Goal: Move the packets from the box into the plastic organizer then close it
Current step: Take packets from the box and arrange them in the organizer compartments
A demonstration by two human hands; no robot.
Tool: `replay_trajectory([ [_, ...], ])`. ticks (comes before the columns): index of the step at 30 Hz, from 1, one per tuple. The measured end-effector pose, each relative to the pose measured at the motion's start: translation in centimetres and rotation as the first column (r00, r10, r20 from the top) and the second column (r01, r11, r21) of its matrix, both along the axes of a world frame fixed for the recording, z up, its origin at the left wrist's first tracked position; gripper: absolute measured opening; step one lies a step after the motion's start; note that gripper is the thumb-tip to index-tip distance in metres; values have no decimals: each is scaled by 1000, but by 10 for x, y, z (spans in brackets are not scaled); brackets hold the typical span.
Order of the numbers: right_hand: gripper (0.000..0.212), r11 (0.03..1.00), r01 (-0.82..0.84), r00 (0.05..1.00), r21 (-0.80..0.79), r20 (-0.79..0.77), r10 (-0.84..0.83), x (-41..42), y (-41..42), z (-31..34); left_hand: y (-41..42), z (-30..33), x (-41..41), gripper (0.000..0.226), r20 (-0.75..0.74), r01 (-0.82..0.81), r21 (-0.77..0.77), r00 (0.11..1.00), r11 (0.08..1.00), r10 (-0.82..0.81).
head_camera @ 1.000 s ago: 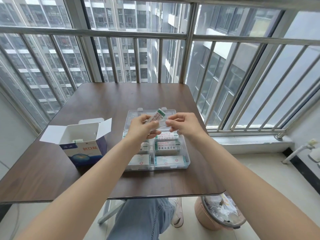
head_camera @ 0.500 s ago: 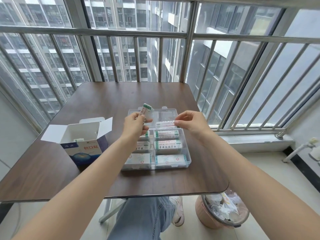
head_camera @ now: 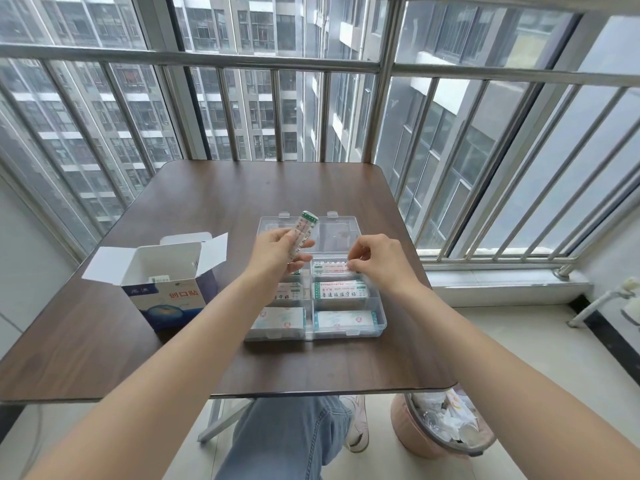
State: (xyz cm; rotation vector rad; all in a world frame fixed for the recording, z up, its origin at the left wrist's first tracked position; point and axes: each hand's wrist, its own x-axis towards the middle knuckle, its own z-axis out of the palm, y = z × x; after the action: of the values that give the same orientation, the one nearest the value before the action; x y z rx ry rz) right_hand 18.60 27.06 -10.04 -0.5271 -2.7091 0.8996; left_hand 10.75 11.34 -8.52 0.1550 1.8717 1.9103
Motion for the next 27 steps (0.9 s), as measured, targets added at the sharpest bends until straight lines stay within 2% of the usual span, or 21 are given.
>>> replay_trajectory([
  [10,6,998,-41,998,55,53,38,2,2,-2,1,-1,5,13,-70,36,60,997,998,-32],
  [12,6,999,-28,999,44,23,27,1,2,0,0,-1,4,16,-64,35,61,997,998,-31],
  [14,15,992,7,996,-122,-86,-18,0,1,6,0,-1,4,20,-55,34,66,998,997,-30],
  [16,22,919,-19,983,-395,-175,-54,0,-3,16,0,-1,4,21,-59,41,61,998,997,-37],
  [17,20,875,-51,981,-481,-187,-45,0,-4,20,1,-1,4,21,-68,52,49,996,997,-48],
  [19,10,844,-87,982,-529,-186,-15,-2,-8,21,3,-1,5,19,-98,90,15,991,996,-88],
  [21,12,845,-73,982,-529,-185,-30,-3,-9,20,4,-1,7,18,-127,112,-19,985,994,-113],
  [24,19,843,-16,980,-537,-178,-94,-3,-8,18,3,-3,4,18,-126,61,-29,990,998,-64],
  [27,13,852,50,979,-521,-142,-144,0,-1,13,0,-4,-1,18,-118,-14,-40,993,999,9],
])
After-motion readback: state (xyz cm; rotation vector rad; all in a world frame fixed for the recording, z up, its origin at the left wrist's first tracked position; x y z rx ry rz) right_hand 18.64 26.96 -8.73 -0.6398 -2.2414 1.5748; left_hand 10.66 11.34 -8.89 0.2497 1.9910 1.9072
